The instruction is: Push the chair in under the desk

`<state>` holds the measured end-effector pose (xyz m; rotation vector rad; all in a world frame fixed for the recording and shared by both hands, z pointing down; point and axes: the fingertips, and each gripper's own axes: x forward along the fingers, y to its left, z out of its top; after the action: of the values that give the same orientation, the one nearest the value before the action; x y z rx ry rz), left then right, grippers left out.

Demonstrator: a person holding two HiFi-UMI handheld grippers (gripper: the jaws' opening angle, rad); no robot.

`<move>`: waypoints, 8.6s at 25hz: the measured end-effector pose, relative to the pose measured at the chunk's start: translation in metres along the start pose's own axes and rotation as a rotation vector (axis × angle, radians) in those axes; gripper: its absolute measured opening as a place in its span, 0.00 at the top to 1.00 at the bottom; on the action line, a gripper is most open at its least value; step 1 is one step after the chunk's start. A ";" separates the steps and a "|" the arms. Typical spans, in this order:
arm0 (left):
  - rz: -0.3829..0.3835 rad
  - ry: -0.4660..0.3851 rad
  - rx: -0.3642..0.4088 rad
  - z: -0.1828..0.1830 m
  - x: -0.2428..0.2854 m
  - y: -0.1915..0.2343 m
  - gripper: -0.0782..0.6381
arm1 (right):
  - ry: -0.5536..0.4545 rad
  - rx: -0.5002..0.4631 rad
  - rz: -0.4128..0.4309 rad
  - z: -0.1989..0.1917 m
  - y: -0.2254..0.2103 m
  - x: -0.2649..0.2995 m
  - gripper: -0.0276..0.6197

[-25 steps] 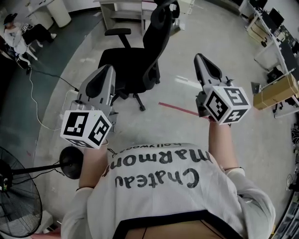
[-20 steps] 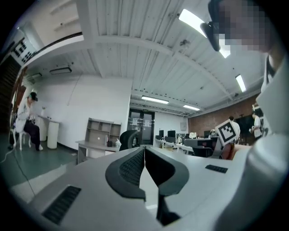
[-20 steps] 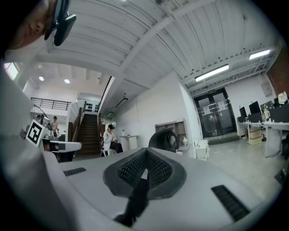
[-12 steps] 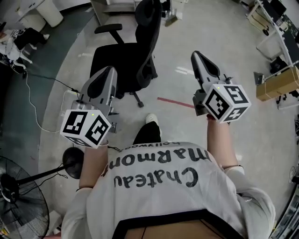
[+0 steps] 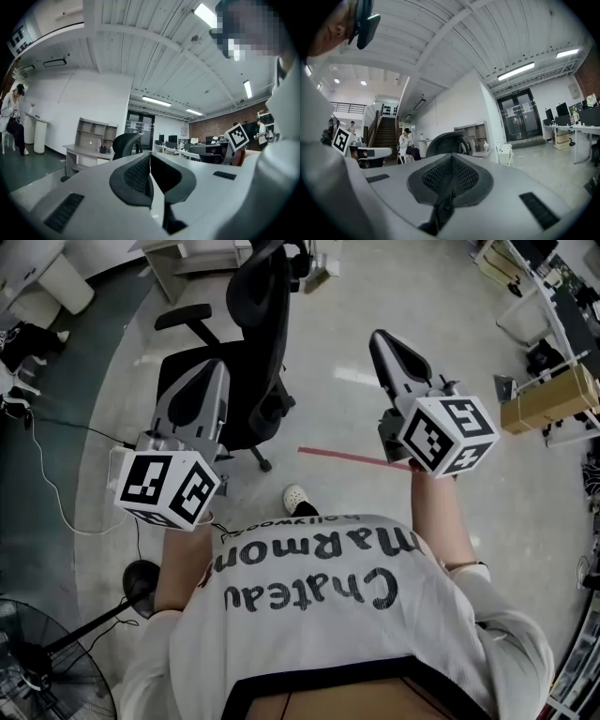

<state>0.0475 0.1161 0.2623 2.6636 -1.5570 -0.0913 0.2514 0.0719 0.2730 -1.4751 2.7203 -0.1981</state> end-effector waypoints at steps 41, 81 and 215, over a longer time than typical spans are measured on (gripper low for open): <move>0.656 -0.092 -0.073 0.005 0.121 0.073 0.87 | 0.084 -0.060 0.618 0.030 -0.117 0.288 0.94; 0.745 0.891 0.264 -0.094 0.052 0.037 0.62 | 0.203 0.005 0.789 -0.009 -0.137 0.323 0.94; 0.512 0.745 0.123 -0.025 -0.003 0.927 0.87 | 0.634 -0.474 0.891 -0.120 0.297 0.671 0.78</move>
<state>-0.7572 -0.3355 0.3588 1.8890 -1.8776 0.9141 -0.3742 -0.3186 0.3701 -0.0450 3.8024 0.0384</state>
